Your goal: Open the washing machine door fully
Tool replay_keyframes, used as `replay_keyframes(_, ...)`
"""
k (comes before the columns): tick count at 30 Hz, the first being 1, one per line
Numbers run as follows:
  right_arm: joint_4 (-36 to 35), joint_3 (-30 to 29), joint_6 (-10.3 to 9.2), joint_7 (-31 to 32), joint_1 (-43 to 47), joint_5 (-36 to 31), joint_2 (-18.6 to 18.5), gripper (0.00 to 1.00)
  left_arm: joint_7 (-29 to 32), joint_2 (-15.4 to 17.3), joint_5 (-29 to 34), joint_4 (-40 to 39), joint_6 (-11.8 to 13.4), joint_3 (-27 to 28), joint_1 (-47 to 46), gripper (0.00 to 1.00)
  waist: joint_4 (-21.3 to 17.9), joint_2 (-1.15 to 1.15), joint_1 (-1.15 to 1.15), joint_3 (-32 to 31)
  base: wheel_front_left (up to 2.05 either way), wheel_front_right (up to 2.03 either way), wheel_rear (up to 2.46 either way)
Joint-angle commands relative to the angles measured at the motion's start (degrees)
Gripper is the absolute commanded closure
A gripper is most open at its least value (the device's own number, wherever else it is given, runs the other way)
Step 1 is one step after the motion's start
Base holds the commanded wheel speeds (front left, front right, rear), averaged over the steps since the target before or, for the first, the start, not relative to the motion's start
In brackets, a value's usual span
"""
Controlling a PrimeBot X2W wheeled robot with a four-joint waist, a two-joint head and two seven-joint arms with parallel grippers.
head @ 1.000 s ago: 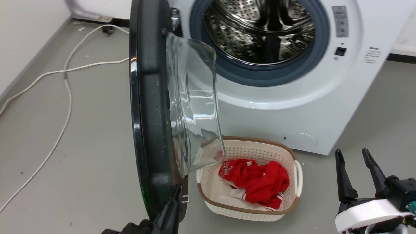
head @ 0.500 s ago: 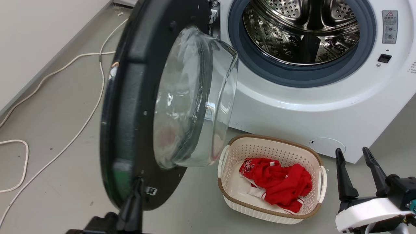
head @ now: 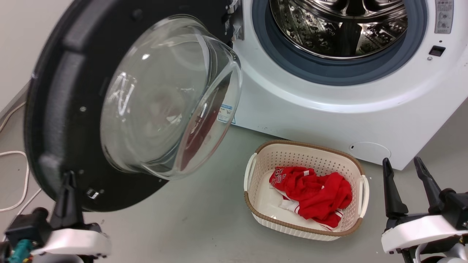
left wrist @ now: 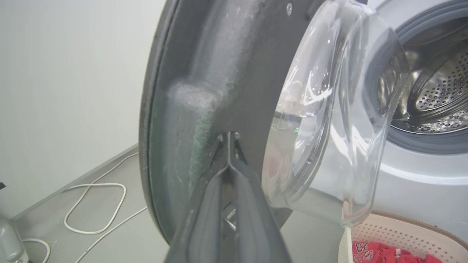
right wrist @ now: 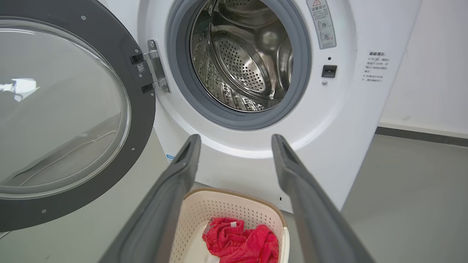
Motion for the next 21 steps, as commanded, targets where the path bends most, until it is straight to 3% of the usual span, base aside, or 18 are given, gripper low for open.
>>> replay_keyframes(1,-0.55,-0.09,-0.04,0.06,-0.72,-0.14,0.06,0.00,-0.60,0.65,-0.64,1.01,-0.21,1.08,-1.31,1.00,-0.19,0.00,0.00,0.64,0.00,0.00,0.00)
replay_keyframes(13,-2.59,0.19,-0.04,0.73,-3.17,-1.08,0.06,0.00,-3.22,4.71,-4.90,17.12,-5.76,8.70,-14.29,1.00,-1.01,0.00,0.00,4.58,0.00,0.00,0.00)
replay_keyframes(21,-2.54,0.37,-0.04,0.27,-3.86,-0.67,0.06,0.00,-3.45,4.99,-2.47,24.43,-9.09,13.65,-19.51,1.00,-2.10,0.00,0.00,5.12,0.00,0.00,0.00)
